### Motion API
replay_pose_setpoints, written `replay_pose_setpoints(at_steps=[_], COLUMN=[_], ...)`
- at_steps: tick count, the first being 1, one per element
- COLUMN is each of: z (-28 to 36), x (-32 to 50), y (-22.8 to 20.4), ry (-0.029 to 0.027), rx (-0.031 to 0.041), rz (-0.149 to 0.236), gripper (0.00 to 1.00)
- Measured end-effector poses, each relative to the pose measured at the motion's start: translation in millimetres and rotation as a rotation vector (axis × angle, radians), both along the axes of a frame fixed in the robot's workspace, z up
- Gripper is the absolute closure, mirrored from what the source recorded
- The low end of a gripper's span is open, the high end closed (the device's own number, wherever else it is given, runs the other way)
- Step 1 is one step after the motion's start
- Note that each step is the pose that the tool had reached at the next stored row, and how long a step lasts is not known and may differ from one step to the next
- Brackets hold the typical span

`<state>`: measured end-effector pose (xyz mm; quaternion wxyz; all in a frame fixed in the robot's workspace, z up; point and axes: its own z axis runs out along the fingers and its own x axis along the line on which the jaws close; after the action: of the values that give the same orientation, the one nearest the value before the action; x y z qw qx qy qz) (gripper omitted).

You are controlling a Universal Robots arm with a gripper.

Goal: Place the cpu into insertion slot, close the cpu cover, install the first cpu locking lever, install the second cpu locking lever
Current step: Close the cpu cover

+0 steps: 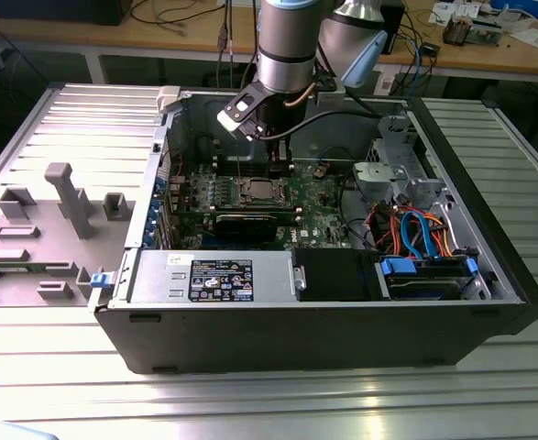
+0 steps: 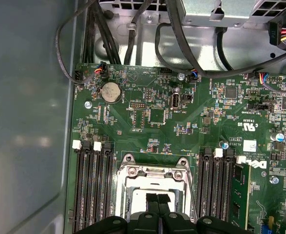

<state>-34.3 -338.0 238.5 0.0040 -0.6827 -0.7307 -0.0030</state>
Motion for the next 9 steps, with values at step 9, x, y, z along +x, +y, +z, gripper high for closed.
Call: replay_pose_setpoints(at_steps=[9], z=[-0.6], x=[-5.8], y=[0.0], ry=[0.0000], rx=[0.0000], rz=[0.000], gripper=[0.89])
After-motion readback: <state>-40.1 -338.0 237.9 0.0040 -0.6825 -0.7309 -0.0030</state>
